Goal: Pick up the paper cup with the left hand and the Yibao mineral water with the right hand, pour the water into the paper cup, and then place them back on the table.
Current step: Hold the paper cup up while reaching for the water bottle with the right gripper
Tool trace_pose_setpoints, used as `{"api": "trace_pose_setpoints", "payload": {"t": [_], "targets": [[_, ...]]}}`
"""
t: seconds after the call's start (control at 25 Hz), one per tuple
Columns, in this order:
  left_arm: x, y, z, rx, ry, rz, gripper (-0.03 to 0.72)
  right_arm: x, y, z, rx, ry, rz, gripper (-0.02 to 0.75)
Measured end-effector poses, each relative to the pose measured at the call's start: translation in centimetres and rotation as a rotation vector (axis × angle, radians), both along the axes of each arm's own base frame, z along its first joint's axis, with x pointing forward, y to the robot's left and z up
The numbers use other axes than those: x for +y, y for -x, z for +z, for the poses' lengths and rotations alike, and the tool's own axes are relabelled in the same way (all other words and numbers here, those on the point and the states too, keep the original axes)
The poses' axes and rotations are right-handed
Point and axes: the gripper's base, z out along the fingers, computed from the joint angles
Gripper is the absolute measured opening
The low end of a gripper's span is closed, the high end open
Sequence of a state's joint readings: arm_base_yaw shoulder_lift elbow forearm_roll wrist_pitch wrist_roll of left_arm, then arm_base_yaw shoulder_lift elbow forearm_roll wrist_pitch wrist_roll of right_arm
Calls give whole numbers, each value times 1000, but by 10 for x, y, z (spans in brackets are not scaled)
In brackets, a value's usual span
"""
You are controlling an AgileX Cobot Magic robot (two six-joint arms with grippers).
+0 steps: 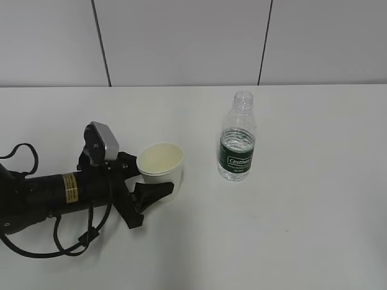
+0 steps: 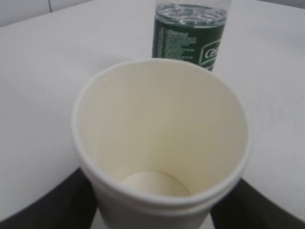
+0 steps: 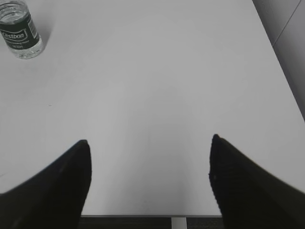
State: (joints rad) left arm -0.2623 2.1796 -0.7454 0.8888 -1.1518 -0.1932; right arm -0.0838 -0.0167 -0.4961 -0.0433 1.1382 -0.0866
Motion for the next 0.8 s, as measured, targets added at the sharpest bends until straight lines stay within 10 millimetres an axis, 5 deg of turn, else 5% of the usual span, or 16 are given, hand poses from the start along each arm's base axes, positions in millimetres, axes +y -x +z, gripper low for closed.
{"api": "trace_pose_setpoints", "payload": {"t": [0.36, 0.8], "targets": [[-1, 3, 1, -6, -12, -38, 463, 0, -13, 15, -77, 2, 9, 566], [-1, 1, 1, -3, -7, -18, 462, -2, -68, 36, -290, -8, 29, 566]]}}
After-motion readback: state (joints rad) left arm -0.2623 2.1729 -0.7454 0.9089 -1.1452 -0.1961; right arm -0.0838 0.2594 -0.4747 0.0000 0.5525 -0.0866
